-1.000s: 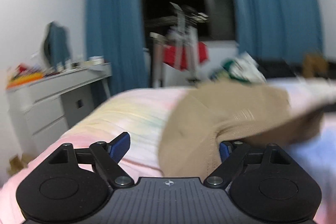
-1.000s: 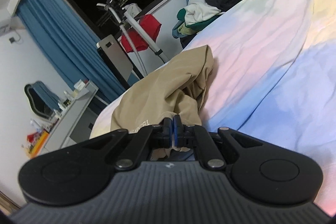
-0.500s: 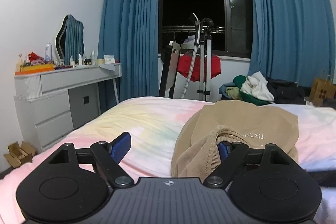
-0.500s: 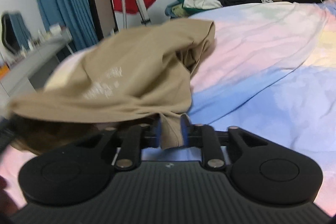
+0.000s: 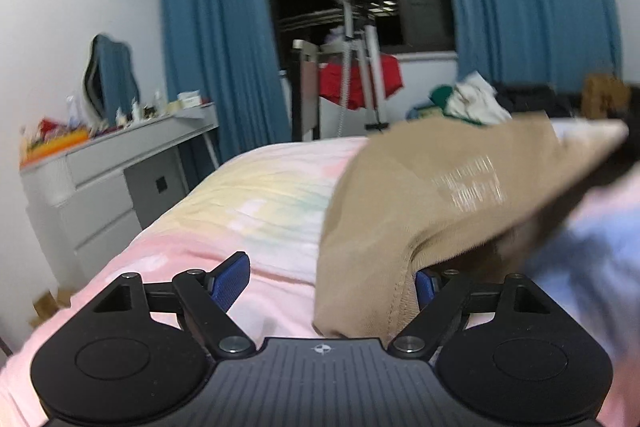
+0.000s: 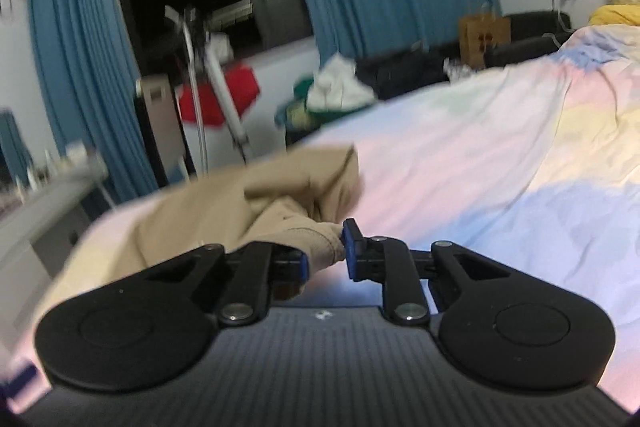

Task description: Fold clothes

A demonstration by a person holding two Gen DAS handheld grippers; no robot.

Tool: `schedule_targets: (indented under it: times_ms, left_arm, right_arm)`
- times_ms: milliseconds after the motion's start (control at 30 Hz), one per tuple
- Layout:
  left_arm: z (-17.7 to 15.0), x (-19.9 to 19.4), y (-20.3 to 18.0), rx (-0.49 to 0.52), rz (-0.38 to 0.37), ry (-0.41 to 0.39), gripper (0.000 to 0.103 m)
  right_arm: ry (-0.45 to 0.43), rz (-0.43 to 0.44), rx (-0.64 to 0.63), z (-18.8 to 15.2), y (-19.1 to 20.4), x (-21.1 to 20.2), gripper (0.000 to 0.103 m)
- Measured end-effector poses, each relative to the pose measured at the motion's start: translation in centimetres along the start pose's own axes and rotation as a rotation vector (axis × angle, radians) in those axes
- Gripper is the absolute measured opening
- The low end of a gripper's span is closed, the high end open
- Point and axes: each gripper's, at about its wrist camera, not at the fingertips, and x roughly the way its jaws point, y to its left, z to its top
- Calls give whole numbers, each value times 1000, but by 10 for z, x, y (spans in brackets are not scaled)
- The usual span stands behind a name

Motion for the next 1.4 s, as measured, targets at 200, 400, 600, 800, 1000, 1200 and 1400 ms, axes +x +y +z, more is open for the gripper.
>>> schedule_targets:
  times_ms: [200, 400, 600, 800, 1000, 1200, 1400]
  left_arm:
    - [-12, 3, -23, 121, 137, -10, 83]
    - [-1, -12, -12, 69, 251, -81, 85]
    - [7, -5, 15, -86, 182, 14, 84]
    - [7, 8, 35, -188, 110, 109, 76]
    - [7, 28, 41, -208, 73, 192, 73]
    - [3, 40, 46, -232, 37, 241, 58]
    - [2, 46, 48, -276, -15, 232, 22]
  right_arm:
    - [-98, 12, 44, 12, -6, -11, 18]
    - [-62, -33, 44, 12, -15, -5, 18]
    - [275, -77, 87, -10, -33, 31, 18]
    - [355, -75, 87, -25, -29, 31, 19]
    - [248, 14, 75, -20, -21, 15, 19]
    - [299, 35, 25, -29, -15, 17, 19]
    - [356, -35, 35, -41, -21, 21, 19]
